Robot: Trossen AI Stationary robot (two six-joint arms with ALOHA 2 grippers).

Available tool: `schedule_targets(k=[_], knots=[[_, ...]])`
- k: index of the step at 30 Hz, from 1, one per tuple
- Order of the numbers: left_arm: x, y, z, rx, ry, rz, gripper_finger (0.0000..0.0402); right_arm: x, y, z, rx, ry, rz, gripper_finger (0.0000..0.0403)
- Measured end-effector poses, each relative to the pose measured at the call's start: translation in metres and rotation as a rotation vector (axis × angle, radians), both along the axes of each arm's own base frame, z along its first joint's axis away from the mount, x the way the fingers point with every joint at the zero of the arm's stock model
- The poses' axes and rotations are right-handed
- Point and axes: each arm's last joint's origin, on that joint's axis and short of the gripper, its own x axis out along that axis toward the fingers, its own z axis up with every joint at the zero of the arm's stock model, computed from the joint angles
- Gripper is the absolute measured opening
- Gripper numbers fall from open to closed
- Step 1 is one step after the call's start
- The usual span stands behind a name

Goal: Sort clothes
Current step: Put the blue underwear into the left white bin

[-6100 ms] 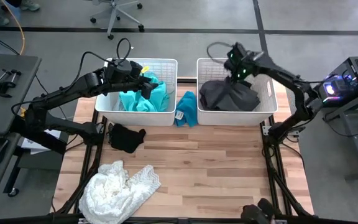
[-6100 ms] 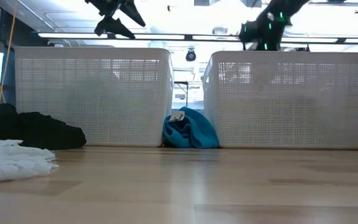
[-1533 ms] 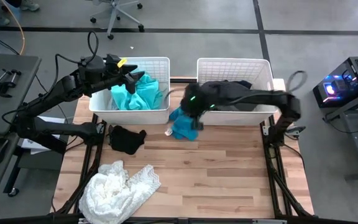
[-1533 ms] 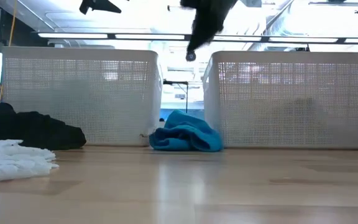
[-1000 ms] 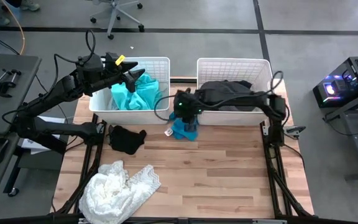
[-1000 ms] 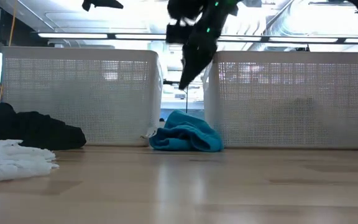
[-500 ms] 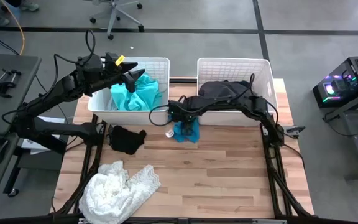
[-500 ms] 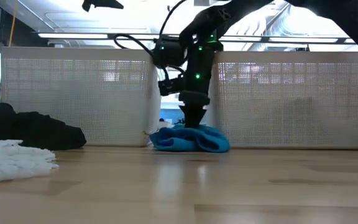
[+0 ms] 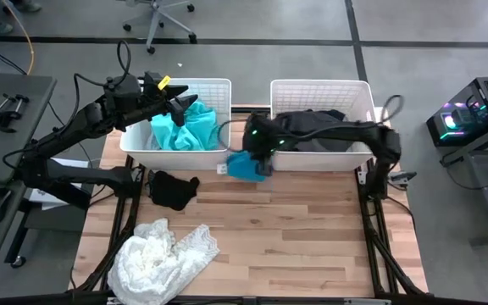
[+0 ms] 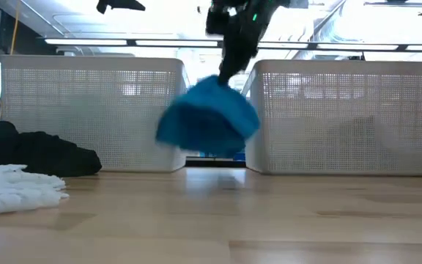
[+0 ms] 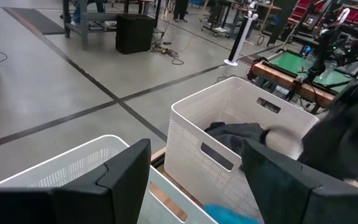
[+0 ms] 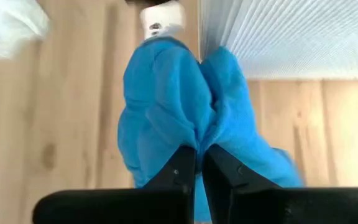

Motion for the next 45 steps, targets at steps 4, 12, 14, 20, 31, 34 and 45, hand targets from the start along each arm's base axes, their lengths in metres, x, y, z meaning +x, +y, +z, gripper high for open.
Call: schedule_targets(k=[4, 12, 14, 20, 31, 34, 45], knots=[[0.000, 0.000, 0.000, 0.000, -0.001, -0.001, 0.0239, -0.028, 0.005, 0.052, 0.003, -0.174, 0.012, 0.0003], [-0.001, -0.002, 0.007, -0.010, -0.086, -0.043, 0.0239, -0.050, -0.003, 0.146, -0.154, -0.812, -0.063, 0.0002], [-0.005, -0.006, 0.015, -0.015, -0.166, -0.084, 0.0239, -0.048, -0.008, 0.164, -0.205, -0.997, -0.085, 0.0002], [-0.028, -0.018, 0.037, 0.049, -0.347, -0.134, 0.0239, -0.011, -0.040, 0.152, -0.272, -1.213, -0.121, 0.0001], [-0.055, -0.026, 0.035, 0.075, -0.287, 0.003, 0.0239, 0.056, -0.101, 0.013, 0.020, -0.839, -0.378, 0.0042], [-0.051, -0.024, 0.028, 0.026, -0.228, 0.017, 0.0239, 0.058, -0.097, 0.015, 0.041, -0.840, -0.363, 0.0093], [-0.012, -0.006, -0.015, -0.213, 0.060, 0.065, 0.0239, 0.019, -0.079, 0.095, 0.017, -0.885, -0.304, 0.0199]])
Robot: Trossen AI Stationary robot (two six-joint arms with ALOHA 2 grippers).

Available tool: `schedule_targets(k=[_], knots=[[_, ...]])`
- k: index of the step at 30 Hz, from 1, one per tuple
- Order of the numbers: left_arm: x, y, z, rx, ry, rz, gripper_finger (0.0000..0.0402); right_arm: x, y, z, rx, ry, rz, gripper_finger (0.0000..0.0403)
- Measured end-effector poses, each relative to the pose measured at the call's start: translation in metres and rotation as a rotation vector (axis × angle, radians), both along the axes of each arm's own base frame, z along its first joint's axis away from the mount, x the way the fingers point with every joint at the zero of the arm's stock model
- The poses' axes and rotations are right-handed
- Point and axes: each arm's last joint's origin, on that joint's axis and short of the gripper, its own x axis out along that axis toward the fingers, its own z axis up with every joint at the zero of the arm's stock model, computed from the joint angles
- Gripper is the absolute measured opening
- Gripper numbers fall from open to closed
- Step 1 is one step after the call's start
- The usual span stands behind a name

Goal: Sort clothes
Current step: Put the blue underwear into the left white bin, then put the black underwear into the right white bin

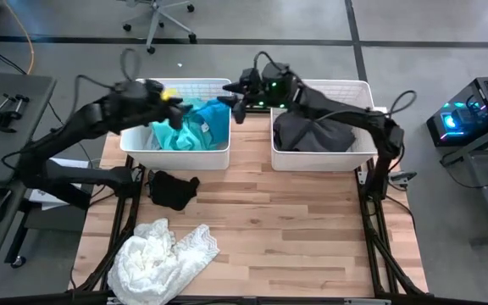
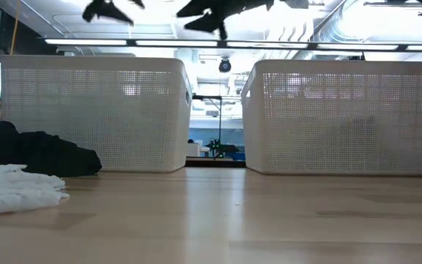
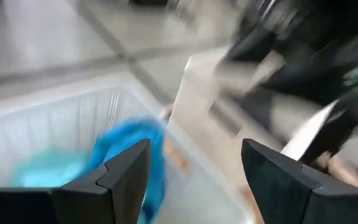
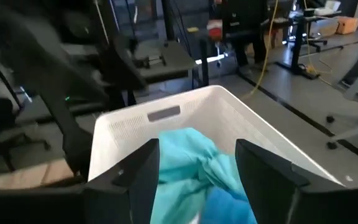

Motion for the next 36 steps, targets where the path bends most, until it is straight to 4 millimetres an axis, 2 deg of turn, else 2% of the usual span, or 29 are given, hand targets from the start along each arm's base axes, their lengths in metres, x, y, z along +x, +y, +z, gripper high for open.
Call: schedule_targets(k=[5, 8, 12, 15, 20, 23, 25, 28, 31, 36], knots=[[0.023, 0.014, -0.032, -0.125, 0.229, 0.025, 0.0239, -0.032, 0.013, 0.039, -0.066, 0.031, 0.015, 0.0200], [0.044, 0.033, -0.051, -0.130, 0.330, 0.030, 0.0239, -0.047, 0.019, 0.052, -0.070, 0.029, 0.015, 0.0200], [0.072, 0.067, -0.079, -0.112, 0.422, 0.018, 0.0239, -0.055, 0.023, 0.056, -0.045, 0.036, 0.011, 0.0200], [0.088, 0.092, -0.112, -0.201, 0.504, -0.022, 0.0239, -0.057, 0.028, 0.057, -0.017, 0.044, 0.018, 0.0200], [0.097, 0.122, -0.179, -0.391, 0.750, -0.063, 0.0239, -0.054, 0.045, 0.047, 0.020, 0.141, 0.065, 0.0200], [0.096, 0.133, -0.203, -0.445, 0.841, -0.077, 0.0239, -0.052, 0.058, 0.042, 0.034, 0.195, 0.098, 0.0200], [0.093, 0.136, -0.207, -0.460, 0.858, -0.078, 0.0239, -0.052, 0.065, 0.039, 0.037, 0.232, 0.102, 0.0200], [0.087, 0.133, -0.192, -0.457, 0.830, -0.084, 0.0239, -0.051, 0.073, 0.035, 0.028, 0.278, 0.069, 0.0200], [0.079, 0.125, -0.159, -0.401, 0.767, -0.077, 0.0239, -0.053, 0.076, 0.031, 0.007, 0.328, 0.011, 0.0200], [0.054, 0.101, -0.100, -0.309, 0.584, -0.054, 0.0239, -0.052, 0.072, 0.026, -0.035, 0.376, -0.073, 0.0200]])
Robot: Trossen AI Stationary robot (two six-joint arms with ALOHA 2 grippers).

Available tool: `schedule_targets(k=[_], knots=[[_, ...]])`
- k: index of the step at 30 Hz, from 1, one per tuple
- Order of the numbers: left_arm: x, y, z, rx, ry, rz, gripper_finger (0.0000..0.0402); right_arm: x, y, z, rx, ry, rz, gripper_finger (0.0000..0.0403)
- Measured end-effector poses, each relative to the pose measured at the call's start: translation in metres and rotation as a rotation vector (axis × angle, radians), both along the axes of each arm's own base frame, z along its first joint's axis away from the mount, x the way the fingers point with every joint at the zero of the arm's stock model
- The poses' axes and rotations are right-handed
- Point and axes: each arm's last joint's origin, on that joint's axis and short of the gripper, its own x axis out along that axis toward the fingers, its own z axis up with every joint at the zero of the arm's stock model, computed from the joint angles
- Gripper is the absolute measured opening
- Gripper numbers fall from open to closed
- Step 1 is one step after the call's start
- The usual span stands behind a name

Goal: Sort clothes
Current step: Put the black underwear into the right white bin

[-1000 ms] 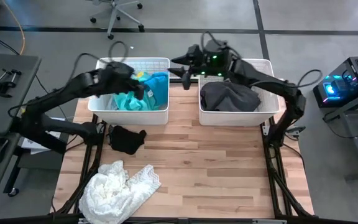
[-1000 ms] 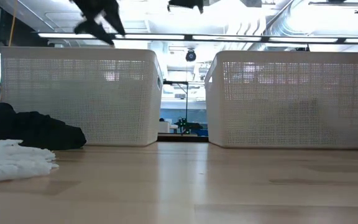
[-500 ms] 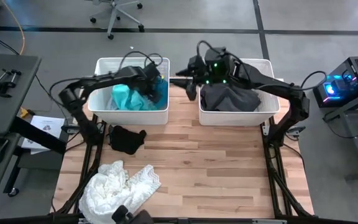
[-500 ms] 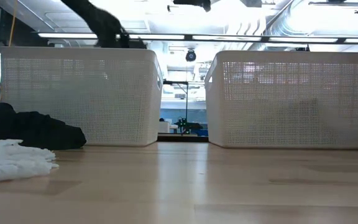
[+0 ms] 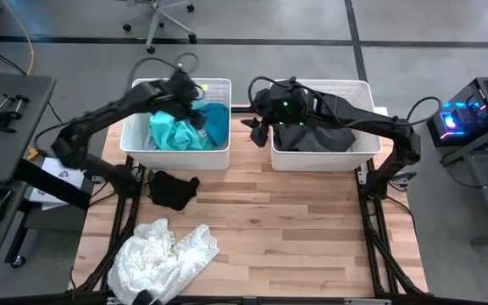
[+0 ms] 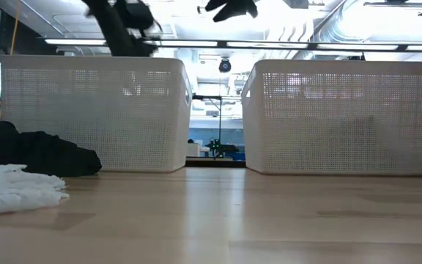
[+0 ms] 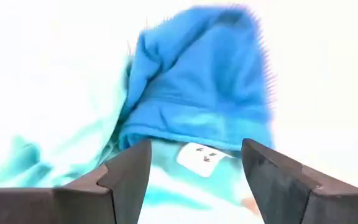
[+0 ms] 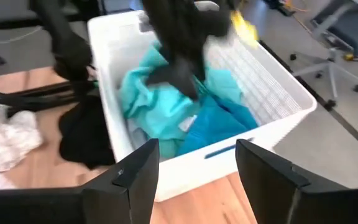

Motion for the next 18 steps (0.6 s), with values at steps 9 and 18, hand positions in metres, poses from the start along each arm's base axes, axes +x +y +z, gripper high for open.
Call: schedule_targets(k=[9, 18], knots=[[-0.058, -0.069, 0.083, 0.188, -0.369, -0.143, 0.0239, 0.029, -0.012, -0.017, -0.033, -0.045, 0.001, 0.0200], [-0.115, -0.152, 0.104, 0.067, -0.539, -0.344, 0.0239, 0.058, -0.017, -0.021, -0.183, -0.200, 0.155, 0.0200]])
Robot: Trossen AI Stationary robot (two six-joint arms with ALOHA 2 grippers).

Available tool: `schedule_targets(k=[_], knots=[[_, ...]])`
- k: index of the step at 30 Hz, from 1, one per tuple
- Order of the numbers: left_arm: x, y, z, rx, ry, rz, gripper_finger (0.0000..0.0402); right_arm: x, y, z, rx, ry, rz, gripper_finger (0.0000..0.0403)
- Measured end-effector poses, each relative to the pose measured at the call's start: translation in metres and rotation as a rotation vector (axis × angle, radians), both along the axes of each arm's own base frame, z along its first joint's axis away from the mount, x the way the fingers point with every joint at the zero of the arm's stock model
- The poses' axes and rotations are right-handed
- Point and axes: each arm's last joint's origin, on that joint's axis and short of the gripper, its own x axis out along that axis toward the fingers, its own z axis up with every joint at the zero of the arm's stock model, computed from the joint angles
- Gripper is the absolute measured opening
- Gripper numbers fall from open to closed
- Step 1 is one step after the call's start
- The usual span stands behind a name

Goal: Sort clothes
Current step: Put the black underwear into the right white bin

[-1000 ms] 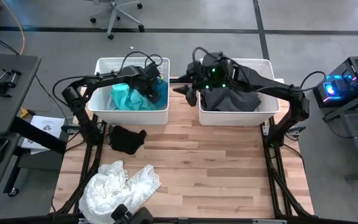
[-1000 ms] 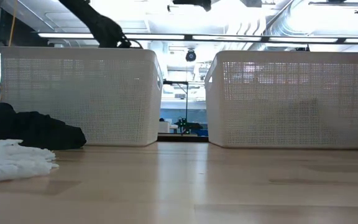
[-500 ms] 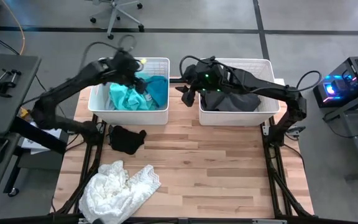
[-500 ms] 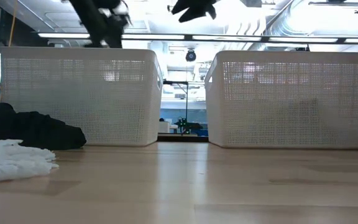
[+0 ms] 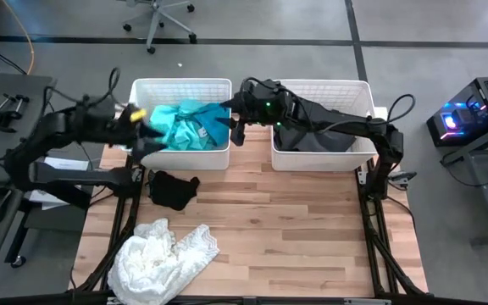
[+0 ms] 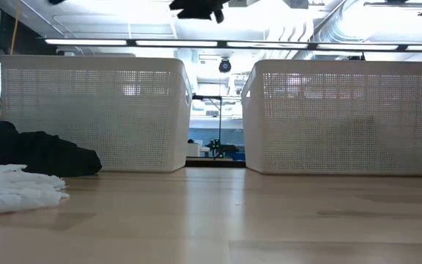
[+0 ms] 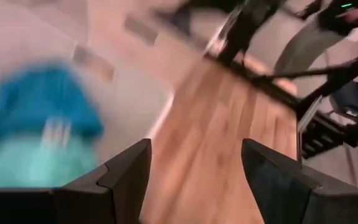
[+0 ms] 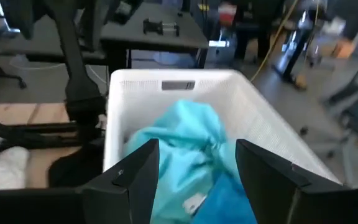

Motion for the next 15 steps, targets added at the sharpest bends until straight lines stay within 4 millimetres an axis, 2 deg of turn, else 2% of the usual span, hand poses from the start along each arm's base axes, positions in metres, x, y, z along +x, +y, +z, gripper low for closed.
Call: schedule_targets(k=[4, 8, 12, 15], knots=[[-0.021, -0.014, -0.015, -0.149, 0.165, 0.081, 0.0239, 0.000, -0.008, 0.008, -0.098, -0.060, 0.003, 0.0200], [-0.029, -0.020, -0.023, -0.193, 0.273, 0.064, 0.0239, -0.004, -0.022, 0.008, -0.090, -0.063, -0.033, 0.0200], [-0.018, -0.027, -0.036, -0.289, 0.385, -0.082, 0.0239, -0.008, -0.033, 0.002, -0.034, -0.014, -0.071, 0.0200], [0.000, -0.033, -0.063, -0.357, 0.495, -0.171, 0.0239, -0.011, -0.039, -0.002, 0.006, 0.016, -0.094, 0.0200]])
